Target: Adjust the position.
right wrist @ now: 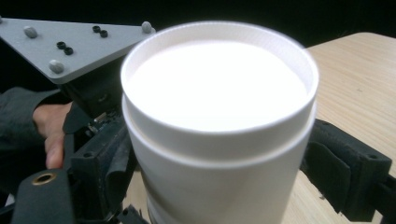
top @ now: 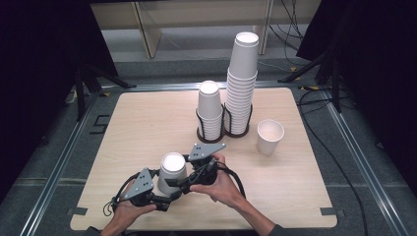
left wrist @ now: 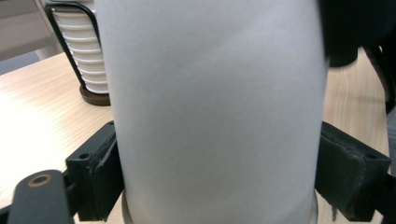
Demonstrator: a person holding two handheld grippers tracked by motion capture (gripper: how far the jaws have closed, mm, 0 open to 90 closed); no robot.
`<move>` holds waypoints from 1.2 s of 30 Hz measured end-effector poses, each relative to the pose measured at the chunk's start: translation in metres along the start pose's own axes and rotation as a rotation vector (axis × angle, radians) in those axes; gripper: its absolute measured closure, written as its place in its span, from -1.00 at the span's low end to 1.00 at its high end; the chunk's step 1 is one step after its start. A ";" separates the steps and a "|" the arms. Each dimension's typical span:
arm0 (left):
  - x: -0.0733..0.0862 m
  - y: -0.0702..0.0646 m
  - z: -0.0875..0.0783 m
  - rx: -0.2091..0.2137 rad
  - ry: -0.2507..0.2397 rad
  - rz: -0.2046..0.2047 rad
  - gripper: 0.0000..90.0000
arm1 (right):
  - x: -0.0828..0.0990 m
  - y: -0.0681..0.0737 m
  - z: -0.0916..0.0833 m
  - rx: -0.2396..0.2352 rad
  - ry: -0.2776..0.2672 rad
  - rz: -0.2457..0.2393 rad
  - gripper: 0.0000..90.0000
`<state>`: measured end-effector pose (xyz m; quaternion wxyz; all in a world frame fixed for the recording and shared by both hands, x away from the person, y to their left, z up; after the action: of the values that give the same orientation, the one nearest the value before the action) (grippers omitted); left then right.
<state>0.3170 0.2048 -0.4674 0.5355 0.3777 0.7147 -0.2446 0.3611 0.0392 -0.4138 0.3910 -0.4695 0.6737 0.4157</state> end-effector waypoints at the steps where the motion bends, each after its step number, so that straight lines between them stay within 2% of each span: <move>1: 0.000 0.000 -0.001 -0.005 0.020 0.016 -0.69 | -0.001 0.001 -0.002 -0.008 0.020 0.009 -0.66; 2: 0.000 -0.001 -0.001 -0.006 0.024 0.028 -0.69 | -0.003 0.000 -0.004 -0.003 0.025 -0.016 -0.66; 4: 0.001 -0.002 0.000 0.003 0.026 0.040 -0.69 | -0.005 -0.001 -0.009 -0.007 0.046 -0.019 -0.65; 7: 0.002 -0.004 0.000 0.004 0.058 0.058 -0.69 | -0.008 -0.002 -0.014 -0.008 0.079 -0.033 -0.64; 9: 0.003 -0.005 0.000 0.010 0.072 0.070 -0.69 | -0.008 -0.001 -0.015 -0.007 0.103 -0.035 -0.64; 10: 0.003 -0.005 0.000 0.011 0.082 0.077 -0.69 | -0.008 0.001 -0.017 -0.011 0.135 -0.018 -0.64; 11: 0.003 -0.005 0.000 0.013 0.097 0.086 -0.69 | -0.009 0.000 -0.016 -0.017 0.135 -0.047 -0.64; 12: 0.004 -0.006 0.001 0.012 0.101 0.094 -0.69 | -0.009 0.000 -0.017 -0.019 0.144 -0.052 -0.64; 17: 0.005 -0.009 0.002 0.020 0.133 0.130 -0.69 | -0.009 0.002 -0.017 -0.033 0.187 -0.050 -0.65; 23: 0.006 -0.012 0.004 0.055 0.148 0.159 -0.69 | -0.007 0.005 -0.013 -0.048 0.229 -0.056 -0.63; 24: 0.006 -0.012 0.004 0.049 0.152 0.165 -0.69 | -0.006 0.007 -0.014 -0.049 0.243 -0.022 -0.60; 25: 0.006 -0.012 0.004 0.051 0.150 0.164 -0.69 | -0.006 0.005 -0.013 -0.057 0.237 -0.058 -0.52; 28: 0.006 -0.012 0.004 0.066 0.149 0.161 -0.69 | -0.006 0.006 -0.013 -0.062 0.236 -0.077 -0.50; 30: 0.006 -0.012 0.004 0.072 0.134 0.137 -0.74 | -0.006 0.006 -0.014 -0.063 0.229 -0.078 -0.49; 31: 0.006 -0.011 0.004 0.066 0.110 0.133 -0.78 | -0.007 0.005 -0.015 -0.064 0.226 -0.074 -0.48; 32: 0.006 -0.012 0.005 0.064 0.080 0.112 -0.81 | -0.007 0.007 -0.017 -0.068 0.222 -0.037 -0.48; 33: 0.004 -0.011 0.003 0.053 0.071 0.110 -0.83 | -0.009 0.004 -0.018 -0.068 0.204 -0.062 -0.47; 34: 0.003 -0.010 0.002 0.052 0.048 0.101 -0.85 | -0.010 0.003 -0.019 -0.067 0.184 -0.054 -0.47; 35: 0.002 -0.009 0.001 0.053 0.025 0.098 -0.85 | -0.011 0.002 -0.022 -0.067 0.168 -0.042 -0.47; 36: 0.000 -0.009 -0.001 0.046 0.008 0.089 -0.85 | -0.012 0.001 -0.025 -0.072 0.165 -0.008 -0.47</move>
<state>0.3092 0.1999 -0.4678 0.5342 0.4221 0.6935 -0.2355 0.3595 0.0198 -0.3936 0.3187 -0.5186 0.6865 0.3978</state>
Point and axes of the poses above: each handheld gripper's, and its own axes: z roughly forward along the jaws, x roughly out of its underside, y roughly to its left, the point moved 3 cm from there along z, roughly forward along the jaws, and after that the axes turned 2 degrees about -x, right-handed, at the moved point
